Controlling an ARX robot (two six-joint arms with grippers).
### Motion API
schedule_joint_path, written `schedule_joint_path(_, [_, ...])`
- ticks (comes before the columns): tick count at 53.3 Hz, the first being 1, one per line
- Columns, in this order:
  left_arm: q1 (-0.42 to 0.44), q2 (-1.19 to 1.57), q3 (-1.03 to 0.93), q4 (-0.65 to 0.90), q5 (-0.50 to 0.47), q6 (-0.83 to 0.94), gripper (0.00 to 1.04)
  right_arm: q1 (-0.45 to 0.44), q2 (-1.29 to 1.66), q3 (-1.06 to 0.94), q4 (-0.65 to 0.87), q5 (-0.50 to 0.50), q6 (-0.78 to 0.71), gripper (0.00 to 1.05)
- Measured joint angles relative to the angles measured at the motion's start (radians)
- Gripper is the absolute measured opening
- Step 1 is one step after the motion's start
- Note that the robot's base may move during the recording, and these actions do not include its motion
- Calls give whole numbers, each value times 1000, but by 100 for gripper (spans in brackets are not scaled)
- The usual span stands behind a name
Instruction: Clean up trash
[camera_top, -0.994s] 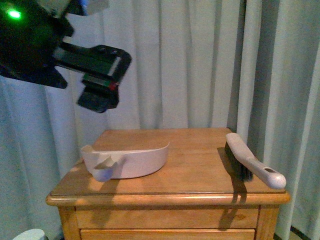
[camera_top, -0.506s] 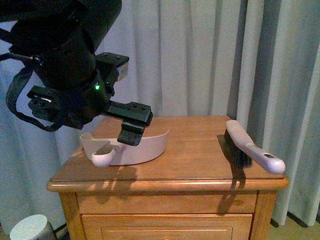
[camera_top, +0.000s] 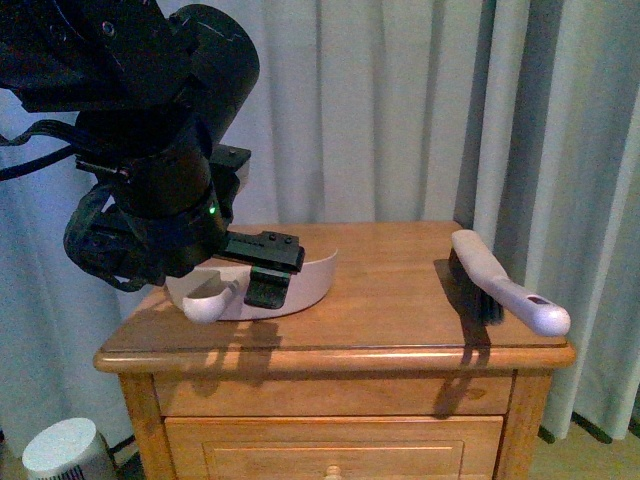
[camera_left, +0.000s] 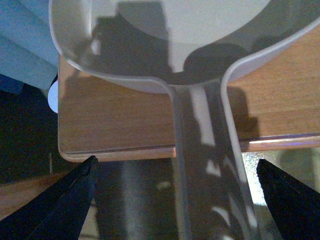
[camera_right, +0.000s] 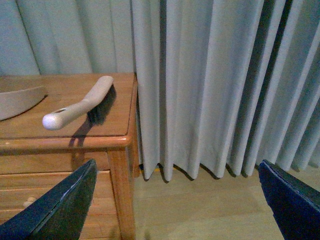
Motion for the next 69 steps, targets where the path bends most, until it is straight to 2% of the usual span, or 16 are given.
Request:
schedule_joint_path(20, [4,41,16,-2,-2,-21,96,0,0,0,0,0,0,97])
schedule_joint_path(25, [2,41,16,-2,-3,-22,75,0,0,0,0,0,0,97])
schedule_joint_path(32, [0,41,16,4,-3,-21,51,0,0,0,0,0,0,97])
schedule_joint_path(33, [-1,41,16,4,-3,-21,45,0,0,0,0,0,0,97])
schedule_joint_path(37, [-2,41,16,4,-3,-21,32,0,0,0,0,0,0,97])
schedule_joint_path(39, [-2,41,16,5,-3,-21,29,0,0,0,0,0,0,97])
schedule_joint_path(54, [-2,39,10,46,-2,-21,28,0,0,0,0,0,0,97])
schedule_joint_path(63, [-3,0,-51,161,1,-10,28,0,0,0,0,0,0,97])
schedule_joint_path(69, [-8,-77,-133,304,3,21,28,0,0,0,0,0,0,97])
